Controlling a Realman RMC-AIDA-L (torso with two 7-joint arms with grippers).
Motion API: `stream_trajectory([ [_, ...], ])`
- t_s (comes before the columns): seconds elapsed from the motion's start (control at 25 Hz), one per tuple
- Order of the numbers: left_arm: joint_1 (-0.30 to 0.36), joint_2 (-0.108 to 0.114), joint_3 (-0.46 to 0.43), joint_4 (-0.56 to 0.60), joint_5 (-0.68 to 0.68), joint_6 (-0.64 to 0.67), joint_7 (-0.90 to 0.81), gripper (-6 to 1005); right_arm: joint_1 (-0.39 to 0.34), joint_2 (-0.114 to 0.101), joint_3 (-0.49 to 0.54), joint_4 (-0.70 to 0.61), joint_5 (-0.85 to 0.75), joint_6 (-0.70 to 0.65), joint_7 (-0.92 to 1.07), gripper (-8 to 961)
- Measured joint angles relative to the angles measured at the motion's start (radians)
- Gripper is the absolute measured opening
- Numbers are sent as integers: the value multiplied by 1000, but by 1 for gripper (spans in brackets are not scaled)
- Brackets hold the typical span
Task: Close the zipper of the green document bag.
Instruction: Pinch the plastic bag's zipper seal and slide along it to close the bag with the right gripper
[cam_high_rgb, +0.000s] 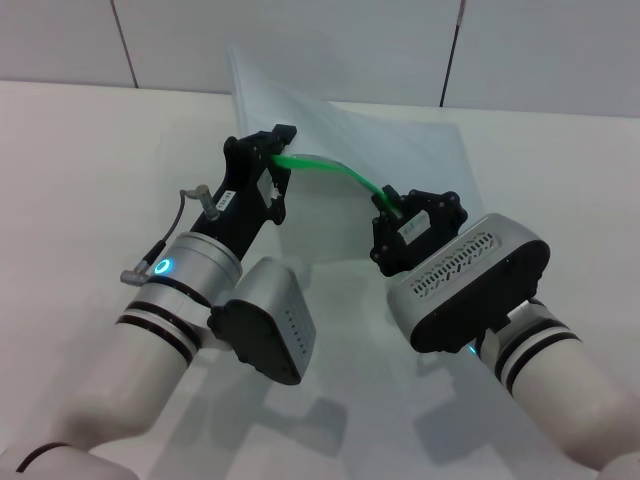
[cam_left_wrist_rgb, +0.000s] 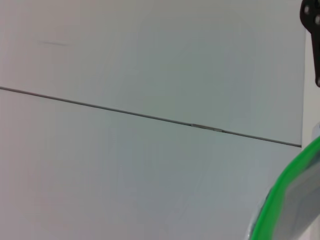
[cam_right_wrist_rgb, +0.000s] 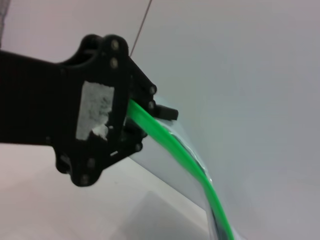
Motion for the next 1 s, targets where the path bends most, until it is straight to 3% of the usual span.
stream_trajectory([
  [1.0,10,6,0,14,33,0,-16,54,-10,2,0,58,1,2,22,79],
])
